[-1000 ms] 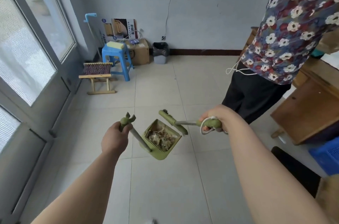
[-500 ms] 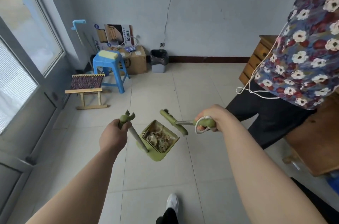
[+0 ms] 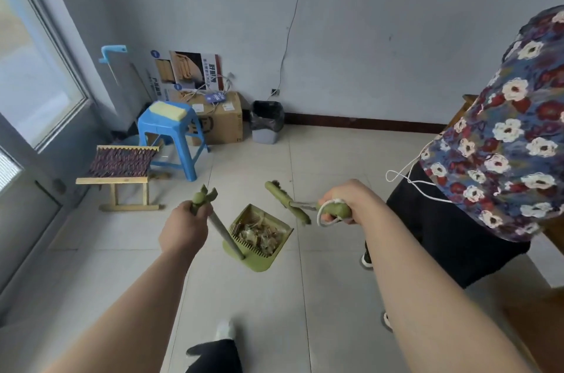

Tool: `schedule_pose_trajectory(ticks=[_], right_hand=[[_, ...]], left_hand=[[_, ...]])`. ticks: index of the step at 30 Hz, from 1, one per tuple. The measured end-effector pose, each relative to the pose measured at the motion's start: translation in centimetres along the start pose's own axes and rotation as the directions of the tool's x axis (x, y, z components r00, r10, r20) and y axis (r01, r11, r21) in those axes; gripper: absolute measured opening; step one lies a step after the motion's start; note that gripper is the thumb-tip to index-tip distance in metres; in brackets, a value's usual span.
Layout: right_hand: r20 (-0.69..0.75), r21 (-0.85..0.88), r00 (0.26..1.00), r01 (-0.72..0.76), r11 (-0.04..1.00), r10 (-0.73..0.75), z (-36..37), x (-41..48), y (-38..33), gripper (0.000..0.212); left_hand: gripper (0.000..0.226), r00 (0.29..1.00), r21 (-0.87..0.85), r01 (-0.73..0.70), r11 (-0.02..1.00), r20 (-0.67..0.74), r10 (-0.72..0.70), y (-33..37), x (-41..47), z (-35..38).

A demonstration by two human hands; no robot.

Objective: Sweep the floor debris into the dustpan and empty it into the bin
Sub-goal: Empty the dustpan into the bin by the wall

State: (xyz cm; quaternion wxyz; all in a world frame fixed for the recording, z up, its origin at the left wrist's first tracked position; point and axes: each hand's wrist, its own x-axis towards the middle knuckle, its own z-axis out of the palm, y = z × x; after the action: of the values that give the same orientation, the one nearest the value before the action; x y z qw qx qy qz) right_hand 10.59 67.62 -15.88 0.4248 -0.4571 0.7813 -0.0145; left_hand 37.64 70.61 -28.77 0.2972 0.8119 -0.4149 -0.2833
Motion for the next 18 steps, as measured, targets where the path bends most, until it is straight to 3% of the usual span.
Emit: schedule_pose_trajectory(ticks=[9, 18], right_hand=[[-0.013, 0.111, 0.995, -0.1, 0.989, 0.102, -6.9, 15.0, -12.3, 0.011], [-0.097, 0.115, 0.99, -0.093, 0.989, 0.104, -14.5, 25.7, -21.4, 0.035]], left_hand=[[0.027, 1.0, 0.023, -0.006, 1.0, 0.008, 0.006, 12.2, 16.8, 4.3], [0.03, 1.0, -0.091, 0.008, 0.996, 0.004, -0.008, 22.9, 30.7, 7.9]])
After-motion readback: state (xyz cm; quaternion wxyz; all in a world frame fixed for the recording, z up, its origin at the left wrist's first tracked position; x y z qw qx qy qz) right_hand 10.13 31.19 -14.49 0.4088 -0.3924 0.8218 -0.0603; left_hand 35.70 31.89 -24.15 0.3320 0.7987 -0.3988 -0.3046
